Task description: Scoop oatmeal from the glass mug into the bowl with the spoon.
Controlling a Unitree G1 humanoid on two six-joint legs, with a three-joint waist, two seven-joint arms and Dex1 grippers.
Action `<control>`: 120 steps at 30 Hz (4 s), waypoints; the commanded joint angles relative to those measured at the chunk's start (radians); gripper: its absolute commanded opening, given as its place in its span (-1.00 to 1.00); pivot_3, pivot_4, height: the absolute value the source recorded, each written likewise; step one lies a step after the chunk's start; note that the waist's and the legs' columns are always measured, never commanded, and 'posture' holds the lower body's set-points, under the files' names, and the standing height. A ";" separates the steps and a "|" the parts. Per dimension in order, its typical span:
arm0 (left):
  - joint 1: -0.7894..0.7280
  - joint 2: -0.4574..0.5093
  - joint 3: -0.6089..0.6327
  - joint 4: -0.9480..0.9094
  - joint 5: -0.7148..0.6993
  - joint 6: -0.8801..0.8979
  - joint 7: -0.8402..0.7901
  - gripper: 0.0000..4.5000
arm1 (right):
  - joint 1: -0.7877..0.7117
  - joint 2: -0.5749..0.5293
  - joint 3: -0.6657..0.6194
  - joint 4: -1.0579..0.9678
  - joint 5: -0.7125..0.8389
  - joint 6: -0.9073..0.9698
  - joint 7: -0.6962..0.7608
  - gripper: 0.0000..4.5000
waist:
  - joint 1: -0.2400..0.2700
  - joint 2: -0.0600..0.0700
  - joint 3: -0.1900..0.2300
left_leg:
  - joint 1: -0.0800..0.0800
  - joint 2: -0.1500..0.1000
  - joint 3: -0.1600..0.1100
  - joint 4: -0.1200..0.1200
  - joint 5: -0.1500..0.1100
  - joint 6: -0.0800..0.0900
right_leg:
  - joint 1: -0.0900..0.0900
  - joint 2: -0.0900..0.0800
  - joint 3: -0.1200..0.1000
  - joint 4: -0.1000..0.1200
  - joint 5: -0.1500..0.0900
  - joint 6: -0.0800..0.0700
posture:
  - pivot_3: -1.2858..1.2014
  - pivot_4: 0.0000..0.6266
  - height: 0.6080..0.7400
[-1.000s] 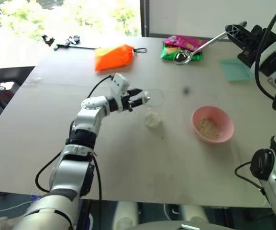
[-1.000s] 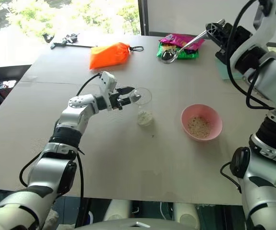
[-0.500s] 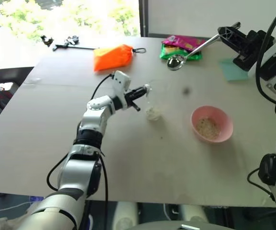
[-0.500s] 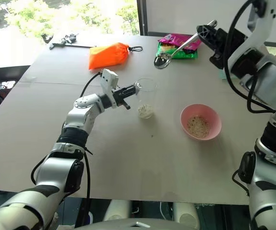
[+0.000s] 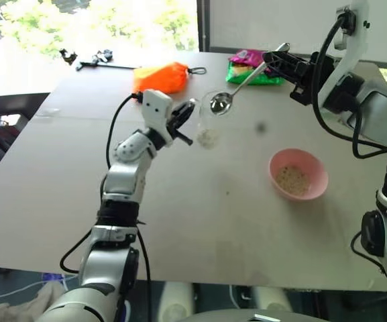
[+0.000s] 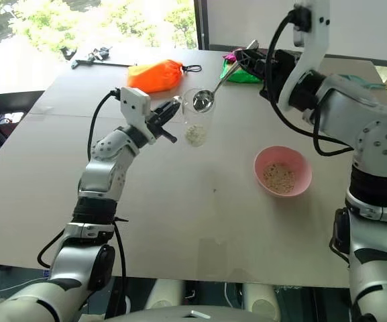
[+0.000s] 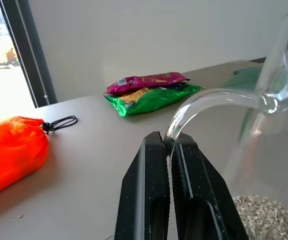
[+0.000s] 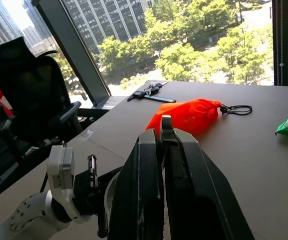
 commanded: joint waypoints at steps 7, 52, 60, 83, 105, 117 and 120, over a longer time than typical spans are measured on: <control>0.028 0.008 0.013 -0.115 0.042 -0.090 0.062 -0.98 | -0.047 -0.034 0.296 -0.097 -0.453 -0.116 0.251 -1.00 | -0.001 0.000 0.000 | 0.000 0.000 0.000 0.000 0.000 0.000 | 0.000 0.000 0.000 0.000 0.000 0.000 | 0.03 -0.52 1.00; 0.050 -0.007 0.001 -0.130 0.048 -0.084 0.091 -0.98 | -0.059 0.249 0.097 -0.070 -0.495 0.184 0.342 -1.00 | -0.001 0.000 0.000 | 0.000 0.000 0.000 0.001 0.000 0.000 | 0.000 0.000 -0.001 0.000 0.000 0.000 | 0.03 -0.52 1.00; 0.048 -0.007 0.001 -0.128 0.049 -0.087 0.090 -0.98 | -0.066 0.295 0.021 -0.046 -0.442 0.268 0.321 -1.00 | -0.001 0.000 0.000 | 0.000 0.000 0.000 0.000 0.000 0.000 | 0.000 0.000 -0.001 0.000 0.000 0.000 | 0.03 -0.52 1.00; 0.107 0.007 -0.009 -0.132 0.065 -0.130 0.084 -0.98 | -0.265 0.457 -0.510 0.238 -0.291 0.613 0.035 -1.00 | -0.002 0.000 0.000 | 0.000 0.000 0.000 0.000 0.000 0.000 | 0.000 0.000 -0.001 0.000 0.000 0.000 | 0.03 -0.52 1.00; 0.138 0.007 -0.025 -0.141 0.077 -0.149 0.068 -0.98 | -0.223 0.355 -0.662 0.360 0.044 0.613 -0.338 -1.00 | -0.003 0.000 0.000 | 0.000 0.000 0.000 -0.001 0.000 0.000 | 0.000 0.000 -0.001 0.000 0.000 0.000 | 0.03 -0.52 1.00; 0.097 -0.010 -0.064 -0.087 0.098 -0.185 0.045 -0.98 | -0.072 0.228 -0.493 0.343 0.482 0.373 -0.613 -1.00 | -0.001 0.000 0.000 | 0.000 0.000 0.000 -0.001 0.000 0.000 | 0.000 0.000 -0.001 0.000 0.000 0.000 | 0.03 -0.52 1.00; 0.069 -0.027 -0.079 -0.059 0.103 -0.197 0.041 -0.98 | -0.019 0.161 -0.415 0.313 0.618 0.271 -0.675 -1.00 | -0.002 0.000 0.000 | 0.000 0.000 0.000 -0.001 0.000 0.000 | 0.000 0.000 0.000 0.000 0.000 0.000 | 0.03 -0.52 1.00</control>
